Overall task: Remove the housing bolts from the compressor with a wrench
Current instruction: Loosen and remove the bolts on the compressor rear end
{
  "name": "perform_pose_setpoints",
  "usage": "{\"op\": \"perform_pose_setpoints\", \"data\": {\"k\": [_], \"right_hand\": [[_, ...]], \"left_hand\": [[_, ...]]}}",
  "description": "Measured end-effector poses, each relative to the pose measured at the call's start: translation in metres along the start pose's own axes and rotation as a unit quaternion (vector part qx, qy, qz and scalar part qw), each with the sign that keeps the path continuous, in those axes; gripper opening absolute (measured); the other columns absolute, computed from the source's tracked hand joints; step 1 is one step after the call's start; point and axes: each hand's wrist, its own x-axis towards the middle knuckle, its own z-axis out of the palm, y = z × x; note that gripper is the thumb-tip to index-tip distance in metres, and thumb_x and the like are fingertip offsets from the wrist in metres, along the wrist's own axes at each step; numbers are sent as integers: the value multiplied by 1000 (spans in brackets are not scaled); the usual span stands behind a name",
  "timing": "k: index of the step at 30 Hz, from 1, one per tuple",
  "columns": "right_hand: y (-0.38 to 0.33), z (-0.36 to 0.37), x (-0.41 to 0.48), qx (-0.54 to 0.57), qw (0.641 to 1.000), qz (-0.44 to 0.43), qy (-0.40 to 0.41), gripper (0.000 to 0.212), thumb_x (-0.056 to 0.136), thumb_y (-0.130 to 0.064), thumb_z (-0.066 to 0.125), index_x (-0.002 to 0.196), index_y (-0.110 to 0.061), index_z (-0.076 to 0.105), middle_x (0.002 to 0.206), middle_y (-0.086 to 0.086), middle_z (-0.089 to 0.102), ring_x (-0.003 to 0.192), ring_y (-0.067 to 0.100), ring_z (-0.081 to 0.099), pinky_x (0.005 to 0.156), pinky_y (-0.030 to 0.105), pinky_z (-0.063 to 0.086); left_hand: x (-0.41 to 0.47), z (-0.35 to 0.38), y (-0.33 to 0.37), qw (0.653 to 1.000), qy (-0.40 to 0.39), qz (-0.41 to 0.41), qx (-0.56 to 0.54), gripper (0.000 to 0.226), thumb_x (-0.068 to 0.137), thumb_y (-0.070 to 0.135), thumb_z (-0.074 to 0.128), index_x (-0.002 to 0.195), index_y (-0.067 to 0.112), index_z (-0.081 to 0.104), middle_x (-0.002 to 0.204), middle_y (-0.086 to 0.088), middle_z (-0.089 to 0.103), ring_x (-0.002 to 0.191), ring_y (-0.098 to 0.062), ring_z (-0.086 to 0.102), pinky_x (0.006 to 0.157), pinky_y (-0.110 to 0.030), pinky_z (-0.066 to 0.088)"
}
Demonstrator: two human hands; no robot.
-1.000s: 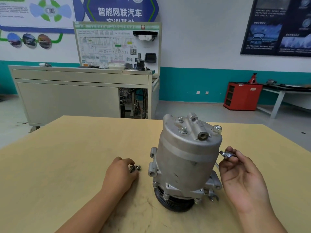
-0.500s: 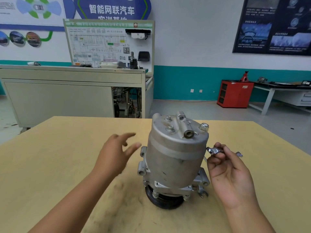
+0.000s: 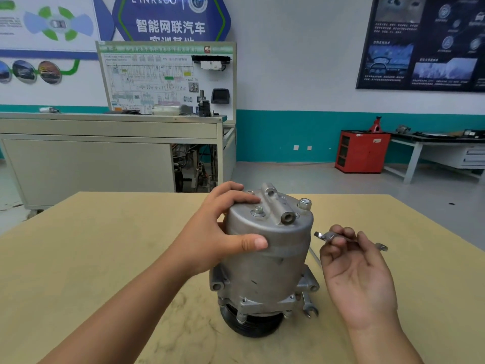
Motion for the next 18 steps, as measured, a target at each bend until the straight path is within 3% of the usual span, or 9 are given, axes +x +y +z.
{"op": "perform_pose_setpoints", "data": {"k": [2, 6, 11, 14, 18], "right_hand": [[-4, 1, 2, 14, 1000, -5, 19, 19, 73, -19, 57, 58, -10, 62, 73, 5, 62, 55, 10, 60, 53, 18, 51], [-9, 5, 1, 11, 999, -33, 31, 22, 81, -27, 53, 69, -9, 59, 76, 7, 66, 65, 13, 67, 58, 21, 55], [-21, 19, 0, -57, 994, -93, 20, 49, 89, -43, 43, 65, -12, 71, 87, 10, 71, 84, 19, 71, 72, 26, 58], [-25, 33, -3, -106, 987, -122, -2, 63, 94, -51, 31, 63, -16, 72, 87, 9, 71, 82, 18, 70, 75, 25, 56], [-20, 50, -8, -142, 975, -161, -54, 48, 92, -43, 36, 64, -19, 66, 78, 5, 68, 70, 15, 65, 68, 23, 54]], "left_hand": [[-7, 10, 3, 997, 56, 2, 51, 64, 44, 69, 72, 104, 50, 59, 128, 28, 36, 122, 9, 40, 95, -19, 43], [-25, 29, 7, 970, 160, 14, 183, 54, 60, 77, 51, 109, 55, 47, 128, 22, 29, 128, -11, 34, 105, -29, 31], [-44, 39, 9, 935, 222, 45, 272, 58, 75, 66, 47, 125, 36, 54, 128, 10, 31, 116, -21, 39, 98, -30, 29], [-50, 45, 12, 909, 245, 72, 329, 55, 79, 59, 49, 126, 31, 57, 125, 1, 36, 109, -22, 45, 96, -27, 33], [-52, 47, 18, 884, 269, 113, 364, 49, 81, 50, 54, 121, 24, 63, 115, -1, 47, 85, -20, 47, 79, -20, 33]]}}
